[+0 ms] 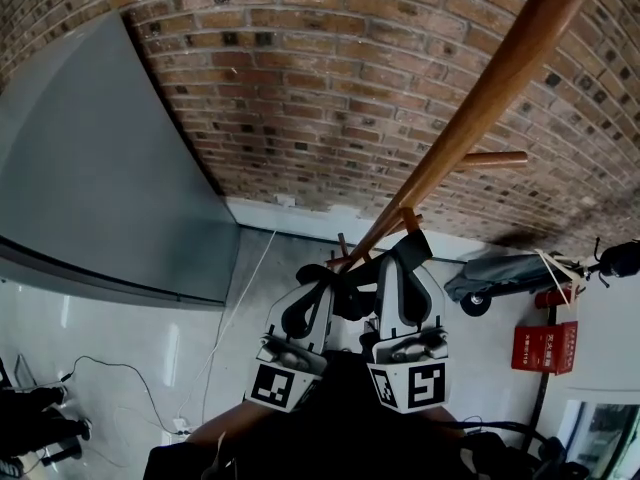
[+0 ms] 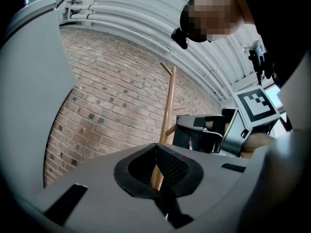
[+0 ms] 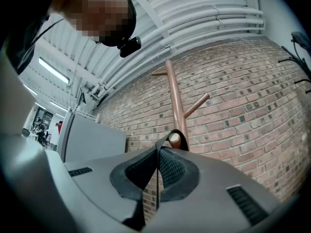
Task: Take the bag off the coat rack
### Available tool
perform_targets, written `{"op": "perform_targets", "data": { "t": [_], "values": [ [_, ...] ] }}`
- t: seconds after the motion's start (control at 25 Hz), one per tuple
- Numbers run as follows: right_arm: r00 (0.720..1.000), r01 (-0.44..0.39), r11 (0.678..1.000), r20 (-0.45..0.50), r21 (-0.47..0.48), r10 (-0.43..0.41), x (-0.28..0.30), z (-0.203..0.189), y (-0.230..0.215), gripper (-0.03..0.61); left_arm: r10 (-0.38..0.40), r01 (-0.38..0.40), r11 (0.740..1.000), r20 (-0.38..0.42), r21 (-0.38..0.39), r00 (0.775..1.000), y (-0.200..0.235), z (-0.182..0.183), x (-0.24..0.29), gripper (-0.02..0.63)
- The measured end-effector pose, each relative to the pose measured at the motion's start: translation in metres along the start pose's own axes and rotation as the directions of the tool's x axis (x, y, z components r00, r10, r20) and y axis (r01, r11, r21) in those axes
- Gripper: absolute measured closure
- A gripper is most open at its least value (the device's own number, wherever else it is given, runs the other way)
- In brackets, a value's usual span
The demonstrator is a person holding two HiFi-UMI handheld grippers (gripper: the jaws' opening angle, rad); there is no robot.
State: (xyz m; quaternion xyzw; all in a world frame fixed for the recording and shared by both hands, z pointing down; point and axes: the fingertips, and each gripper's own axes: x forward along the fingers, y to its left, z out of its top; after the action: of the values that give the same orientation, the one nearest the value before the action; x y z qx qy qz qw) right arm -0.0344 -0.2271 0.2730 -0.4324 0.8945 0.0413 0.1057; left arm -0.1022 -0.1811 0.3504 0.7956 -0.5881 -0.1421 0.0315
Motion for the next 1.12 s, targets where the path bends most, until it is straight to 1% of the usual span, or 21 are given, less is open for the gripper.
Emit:
{"op": "perform_targets", "data": {
  "t": [0.28, 0.48, 0.68, 0.76, 0.92, 0.96, 1.08, 1.12],
  "values": [
    [1.000, 0.011, 1.000, 0.020, 0.012, -0.011, -0.019, 0.014, -0.011, 0.558, 0.009, -0.009, 1.000, 0.010, 0.005, 1.000, -0.015, -0.002, -0.005, 0.597],
    [1.000, 0.018, 0.999, -0.003, 0.039, -0.018, -0.033, 0.006, -0.016, 0.558, 0.009, -0.009, 1.000, 0.016, -0.013, 1.000, -0.023, -0.002, -0.005, 0.595],
    [0.999, 0.039, 0.999, -0.019, 0.029, -0.038, -0.043, 0.001, -0.026, 0.558, -0.010, 0.011, 1.000, 0.018, -0.005, 1.000, -0.035, 0.000, 0.000, 0.595],
    [0.999, 0.045, 0.999, -0.019, 0.019, -0.045, -0.046, 0.001, -0.030, 0.558, -0.008, 0.008, 1.000, 0.038, -0.004, 0.999, -0.037, 0.004, 0.004, 0.595],
    [0.998, 0.056, 0.998, -0.027, 0.008, -0.056, -0.052, 0.001, -0.037, 0.558, -0.003, 0.003, 1.000, 0.105, -0.002, 0.995, -0.042, 0.018, 0.014, 0.595],
    [0.998, 0.057, 0.998, -0.031, 0.009, -0.057, -0.054, 0.000, -0.038, 0.558, -0.004, 0.004, 1.000, 0.106, 0.001, 0.994, -0.044, 0.018, 0.015, 0.595],
    [0.998, 0.053, 0.999, -0.037, 0.003, -0.053, -0.058, -0.001, -0.040, 0.559, -0.003, 0.003, 1.000, 0.062, -0.002, 0.998, -0.047, 0.010, 0.016, 0.595],
    [0.998, 0.051, 0.999, -0.038, -0.002, -0.051, -0.059, -0.001, -0.040, 0.558, -0.005, 0.005, 1.000, 0.059, 0.000, 0.998, -0.049, 0.009, 0.017, 0.597]
  ]
}}
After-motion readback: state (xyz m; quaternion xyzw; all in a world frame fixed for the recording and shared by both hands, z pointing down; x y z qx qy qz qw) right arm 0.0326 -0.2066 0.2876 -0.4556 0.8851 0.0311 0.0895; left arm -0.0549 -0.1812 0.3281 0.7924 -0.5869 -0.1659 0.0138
